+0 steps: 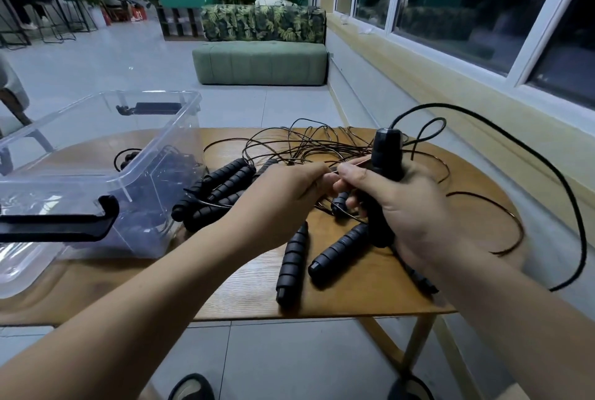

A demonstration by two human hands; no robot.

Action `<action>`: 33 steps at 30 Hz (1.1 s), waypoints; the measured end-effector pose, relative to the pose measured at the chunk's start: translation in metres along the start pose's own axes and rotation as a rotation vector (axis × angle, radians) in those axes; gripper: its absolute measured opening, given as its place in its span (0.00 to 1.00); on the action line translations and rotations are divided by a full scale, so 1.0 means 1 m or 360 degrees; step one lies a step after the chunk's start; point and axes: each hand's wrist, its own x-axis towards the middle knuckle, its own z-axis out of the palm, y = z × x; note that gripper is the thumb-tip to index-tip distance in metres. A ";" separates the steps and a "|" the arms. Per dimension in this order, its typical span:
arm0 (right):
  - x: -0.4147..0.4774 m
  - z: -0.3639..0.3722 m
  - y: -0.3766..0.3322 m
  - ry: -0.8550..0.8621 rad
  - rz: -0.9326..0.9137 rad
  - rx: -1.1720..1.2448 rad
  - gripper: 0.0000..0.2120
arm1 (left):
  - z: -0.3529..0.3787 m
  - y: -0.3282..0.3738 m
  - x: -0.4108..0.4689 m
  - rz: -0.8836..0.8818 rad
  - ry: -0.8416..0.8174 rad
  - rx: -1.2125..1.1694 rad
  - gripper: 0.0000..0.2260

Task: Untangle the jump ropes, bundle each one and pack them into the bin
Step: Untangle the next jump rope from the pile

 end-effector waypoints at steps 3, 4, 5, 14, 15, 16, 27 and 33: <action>0.000 -0.002 -0.004 0.0016 -0.0061 0.0022 0.08 | 0.000 0.001 -0.001 0.0049 -0.0007 0.0053 0.13; -0.001 -0.003 -0.008 0.0031 -0.0077 0.0041 0.07 | -0.001 0.001 -0.001 0.0057 0.0003 0.0093 0.14; 0.000 -0.005 -0.013 0.0066 -0.0091 0.0071 0.06 | -0.003 0.000 -0.001 0.0055 0.0015 0.0128 0.15; 0.015 -0.047 -0.042 0.0428 -0.0165 0.0230 0.06 | -0.020 -0.029 0.002 -0.0081 0.0181 0.0204 0.10; 0.014 -0.045 -0.039 0.0420 -0.0161 0.0198 0.06 | -0.018 -0.028 0.001 -0.0103 0.0180 0.0230 0.10; 0.012 -0.042 -0.037 0.0414 -0.0164 0.0178 0.07 | -0.016 -0.026 0.001 -0.0131 0.0166 0.0245 0.09; -0.007 0.004 -0.013 0.0143 -0.0272 -0.0067 0.06 | 0.015 0.026 0.000 0.0060 0.0355 -0.0081 0.10; 0.002 -0.016 -0.031 0.0344 -0.0214 0.0059 0.08 | 0.010 0.008 0.001 0.0014 0.0218 0.0167 0.20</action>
